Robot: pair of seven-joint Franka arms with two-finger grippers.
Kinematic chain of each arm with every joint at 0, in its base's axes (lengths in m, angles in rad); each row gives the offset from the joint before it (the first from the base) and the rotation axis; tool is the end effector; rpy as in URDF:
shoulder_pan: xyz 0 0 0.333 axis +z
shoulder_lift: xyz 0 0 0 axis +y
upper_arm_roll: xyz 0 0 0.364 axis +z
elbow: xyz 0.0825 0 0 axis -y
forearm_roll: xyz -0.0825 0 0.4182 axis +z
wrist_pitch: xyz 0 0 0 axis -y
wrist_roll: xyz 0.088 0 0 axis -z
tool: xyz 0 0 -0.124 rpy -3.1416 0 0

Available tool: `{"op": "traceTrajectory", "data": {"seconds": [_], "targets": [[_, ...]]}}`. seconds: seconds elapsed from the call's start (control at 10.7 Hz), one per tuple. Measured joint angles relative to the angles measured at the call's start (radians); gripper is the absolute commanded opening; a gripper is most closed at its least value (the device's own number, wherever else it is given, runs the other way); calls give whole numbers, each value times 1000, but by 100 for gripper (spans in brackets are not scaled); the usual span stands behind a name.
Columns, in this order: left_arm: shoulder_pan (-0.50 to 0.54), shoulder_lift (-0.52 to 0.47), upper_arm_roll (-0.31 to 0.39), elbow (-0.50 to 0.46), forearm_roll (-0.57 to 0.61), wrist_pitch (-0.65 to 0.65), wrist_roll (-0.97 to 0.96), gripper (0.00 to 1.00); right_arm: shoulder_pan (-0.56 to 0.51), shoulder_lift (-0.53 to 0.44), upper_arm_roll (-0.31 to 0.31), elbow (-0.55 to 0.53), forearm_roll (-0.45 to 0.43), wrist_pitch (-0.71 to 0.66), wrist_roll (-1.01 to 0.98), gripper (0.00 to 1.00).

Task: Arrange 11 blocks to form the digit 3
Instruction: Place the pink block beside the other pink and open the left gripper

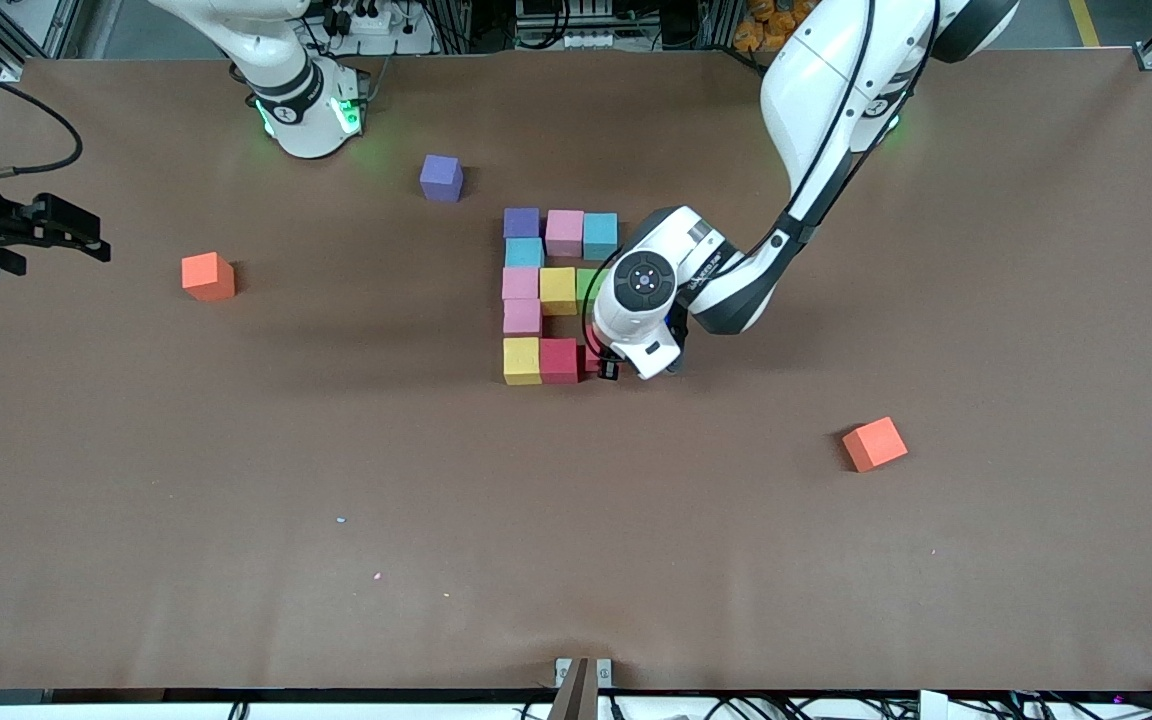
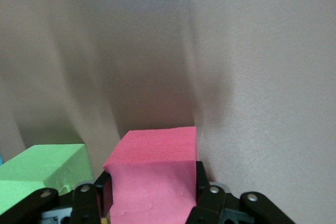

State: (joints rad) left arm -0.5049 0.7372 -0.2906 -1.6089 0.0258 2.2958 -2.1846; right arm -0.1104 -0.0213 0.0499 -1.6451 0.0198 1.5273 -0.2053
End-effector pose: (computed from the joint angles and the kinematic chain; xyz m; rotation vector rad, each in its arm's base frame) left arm 0.5438 -0.5125 0.2031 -2.3460 -2.0610 0.2766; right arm 0.5715 -0.0318 0.6270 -3.0987 -0.2245 0.1449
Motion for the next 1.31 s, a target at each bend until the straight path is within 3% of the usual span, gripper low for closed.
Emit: {"op": "traceTrajectory", "data": {"seconds": [0.75, 0.84, 0.93, 1.31], "targets": [[0, 51, 1, 65, 0, 9, -12, 0, 0, 0, 0, 0, 0, 0, 0, 100], [-2, 52, 1, 66, 0, 9, -12, 24, 0, 0, 0, 0, 0, 0, 0, 100], [-6, 52, 1, 67, 0, 9, -12, 99, 0, 0, 0, 0, 1, 0, 0, 100], [-61, 54, 15, 70, 34, 13, -11, 100, 0, 0, 0, 0, 2, 0, 0, 100]]}}
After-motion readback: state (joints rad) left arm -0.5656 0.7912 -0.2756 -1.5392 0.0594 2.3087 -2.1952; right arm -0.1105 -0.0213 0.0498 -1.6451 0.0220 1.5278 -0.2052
